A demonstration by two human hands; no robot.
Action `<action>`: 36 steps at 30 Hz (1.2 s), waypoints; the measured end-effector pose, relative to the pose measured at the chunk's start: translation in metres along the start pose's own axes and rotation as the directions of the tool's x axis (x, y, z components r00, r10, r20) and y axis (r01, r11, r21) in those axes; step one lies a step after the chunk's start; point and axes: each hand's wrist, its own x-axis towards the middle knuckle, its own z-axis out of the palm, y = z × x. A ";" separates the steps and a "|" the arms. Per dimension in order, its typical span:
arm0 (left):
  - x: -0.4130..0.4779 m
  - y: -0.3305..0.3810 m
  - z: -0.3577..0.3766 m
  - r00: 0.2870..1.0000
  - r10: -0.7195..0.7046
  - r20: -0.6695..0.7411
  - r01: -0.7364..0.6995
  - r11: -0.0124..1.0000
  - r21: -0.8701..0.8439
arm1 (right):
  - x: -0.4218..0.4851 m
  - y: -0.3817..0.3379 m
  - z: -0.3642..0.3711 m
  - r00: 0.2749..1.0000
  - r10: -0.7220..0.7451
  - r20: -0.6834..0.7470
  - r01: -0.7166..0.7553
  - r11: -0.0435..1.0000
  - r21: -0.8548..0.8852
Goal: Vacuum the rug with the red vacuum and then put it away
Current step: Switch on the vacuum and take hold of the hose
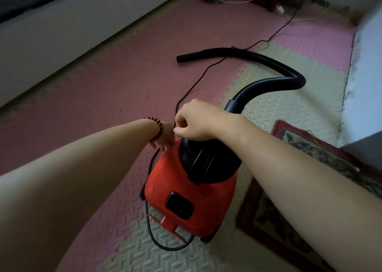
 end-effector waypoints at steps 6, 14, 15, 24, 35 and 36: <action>0.030 -0.024 0.044 0.993 0.103 0.053 -0.111 0.978 0.179 | -0.002 -0.004 0.005 0.996 0.056 -0.076 -0.053 0.998 0.045; 0.039 -0.017 0.055 0.991 0.110 0.081 -0.130 0.944 0.305 | -0.008 -0.009 0.002 0.982 0.056 -0.181 -0.035 0.993 0.117; 0.040 -0.017 0.056 0.992 0.093 0.085 -0.115 0.943 0.312 | -0.008 -0.009 0.002 0.978 0.066 -0.197 -0.039 0.989 0.141; 0.045 -0.014 0.075 0.988 0.032 0.153 -0.106 0.856 0.506 | -0.007 -0.011 0.002 0.963 0.097 -0.251 -0.052 0.982 0.179; 0.025 -0.038 0.076 0.985 -0.003 0.170 -0.081 0.869 0.489 | -0.009 -0.011 0.004 0.961 0.115 -0.251 -0.073 0.983 0.168; 0.022 -0.040 0.076 0.987 -0.008 0.160 -0.067 0.886 0.459 | -0.009 -0.011 0.003 0.961 0.115 -0.252 -0.075 0.984 0.162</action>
